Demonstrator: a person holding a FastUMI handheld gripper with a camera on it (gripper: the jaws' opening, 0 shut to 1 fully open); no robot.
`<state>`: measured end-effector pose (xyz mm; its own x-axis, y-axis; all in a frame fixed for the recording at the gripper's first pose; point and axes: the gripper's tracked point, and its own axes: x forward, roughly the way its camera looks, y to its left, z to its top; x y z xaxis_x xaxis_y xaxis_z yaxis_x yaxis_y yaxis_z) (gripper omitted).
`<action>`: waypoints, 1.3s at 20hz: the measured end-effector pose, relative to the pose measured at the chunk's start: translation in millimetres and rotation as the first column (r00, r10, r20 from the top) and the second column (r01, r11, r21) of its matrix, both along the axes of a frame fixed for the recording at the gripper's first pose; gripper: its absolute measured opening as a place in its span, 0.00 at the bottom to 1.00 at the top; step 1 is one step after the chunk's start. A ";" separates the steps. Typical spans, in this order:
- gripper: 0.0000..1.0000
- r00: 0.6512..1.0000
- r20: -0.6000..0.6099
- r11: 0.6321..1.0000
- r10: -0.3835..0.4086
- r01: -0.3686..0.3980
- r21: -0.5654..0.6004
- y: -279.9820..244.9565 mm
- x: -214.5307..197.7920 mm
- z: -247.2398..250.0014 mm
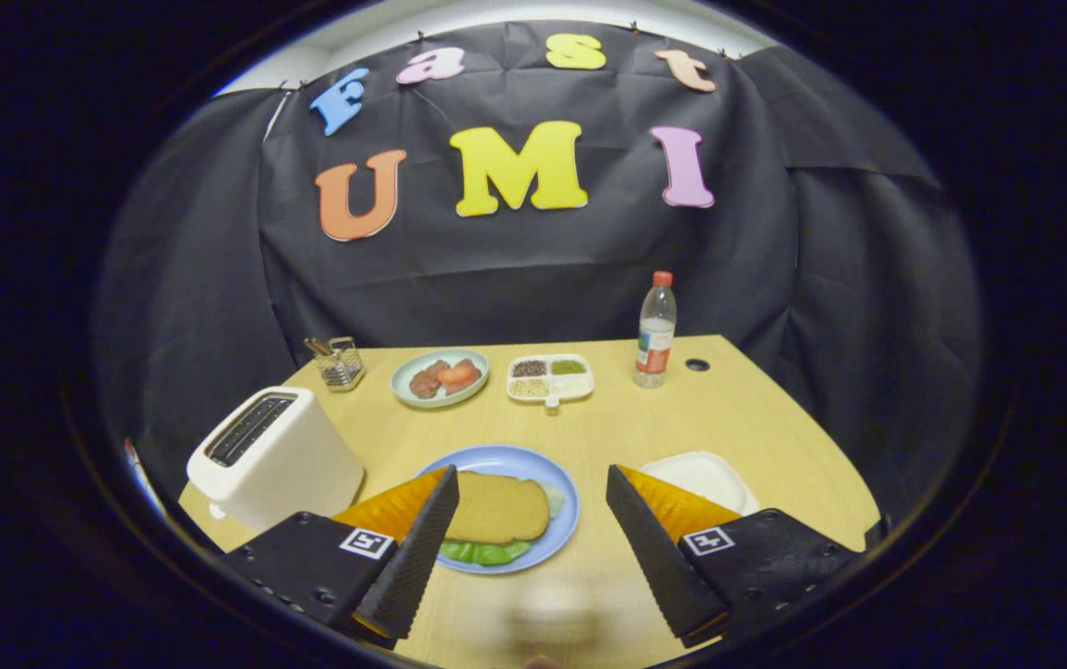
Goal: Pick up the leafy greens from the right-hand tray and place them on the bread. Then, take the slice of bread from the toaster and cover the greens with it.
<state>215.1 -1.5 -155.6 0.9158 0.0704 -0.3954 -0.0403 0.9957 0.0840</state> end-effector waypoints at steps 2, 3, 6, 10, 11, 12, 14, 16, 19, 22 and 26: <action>0.97 0.998 0.066 1.000 -0.019 0.020 -0.022 -7.9 -22.1 26.9; 0.97 0.995 0.099 0.999 -0.023 0.026 -0.023 -11.1 -33.5 40.6; 0.96 0.982 0.181 0.998 -0.050 0.054 -0.014 -26.1 -68.5 71.7; 0.96 0.963 0.258 0.997 -0.074 0.078 -0.006 -47.3 -111.0 99.2; 0.96 0.960 0.271 0.997 -0.072 0.076 -0.004 -50.7 -120.7 104.2; 0.96 0.956 0.283 0.996 -0.080 0.084 -0.001 -57.9 -127.5 106.2; 0.96 0.945 0.316 0.996 -0.090 0.093 0.005 -67.0 -141.8 113.2; 0.96 0.935 0.343 0.996 -0.086 0.093 -0.003 -72.6 -156.1 115.2; 0.96 0.919 0.385 0.996 -0.078 0.085 0.000 -75.1 -175.0 119.4; 0.96 0.916 0.395 0.997 -0.071 0.076 0.004 -74.7 -184.3 116.1; 0.96 0.913 0.405 0.998 -0.045 0.060 -0.024 -65.4 -184.5 116.0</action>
<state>30.6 -66.9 -39.6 0.9999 0.0104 0.0083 -0.0107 0.9993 0.0363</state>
